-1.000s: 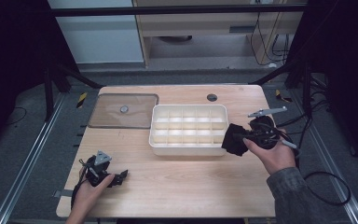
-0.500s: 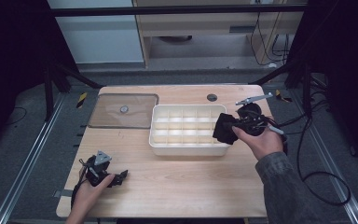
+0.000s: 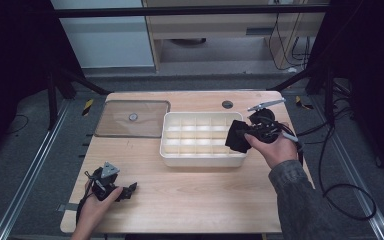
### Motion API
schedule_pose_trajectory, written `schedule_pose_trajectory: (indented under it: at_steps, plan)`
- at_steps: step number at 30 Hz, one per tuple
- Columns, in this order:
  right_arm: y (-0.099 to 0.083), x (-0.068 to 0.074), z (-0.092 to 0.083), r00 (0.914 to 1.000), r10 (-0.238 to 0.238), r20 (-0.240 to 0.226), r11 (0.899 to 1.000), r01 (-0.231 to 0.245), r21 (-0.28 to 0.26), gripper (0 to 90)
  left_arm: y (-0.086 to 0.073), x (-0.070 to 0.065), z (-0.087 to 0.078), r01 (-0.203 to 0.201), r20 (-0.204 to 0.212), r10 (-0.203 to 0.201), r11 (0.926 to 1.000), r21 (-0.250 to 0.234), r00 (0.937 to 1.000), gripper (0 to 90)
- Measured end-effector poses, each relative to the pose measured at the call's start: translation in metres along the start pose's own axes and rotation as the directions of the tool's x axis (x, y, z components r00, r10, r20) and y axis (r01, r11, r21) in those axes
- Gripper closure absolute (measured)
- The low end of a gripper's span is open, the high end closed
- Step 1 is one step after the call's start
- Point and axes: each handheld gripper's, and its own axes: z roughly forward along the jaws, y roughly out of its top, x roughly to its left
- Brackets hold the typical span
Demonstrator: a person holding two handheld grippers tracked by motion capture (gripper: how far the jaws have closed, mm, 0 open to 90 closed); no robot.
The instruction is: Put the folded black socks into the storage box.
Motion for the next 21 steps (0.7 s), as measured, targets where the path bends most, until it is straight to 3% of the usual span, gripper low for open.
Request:
schedule_pose_trajectory:
  at_steps: [15,21]
  plan:
    - [0.020,-0.012,0.026,0.9990,-0.015,0.043,0.998,0.012,0.062,67.5,0.000,0.000,0.000,0.000,-0.002,0.000,1.0000,0.008,1.0000,0.0]
    - [0.019,-0.009,0.036,0.9976,-0.034,0.060,0.995,0.027,0.101,67.5,0.000,0.000,0.000,0.003,-0.001,-0.003,1.0000,0.006,1.0000,0.0]
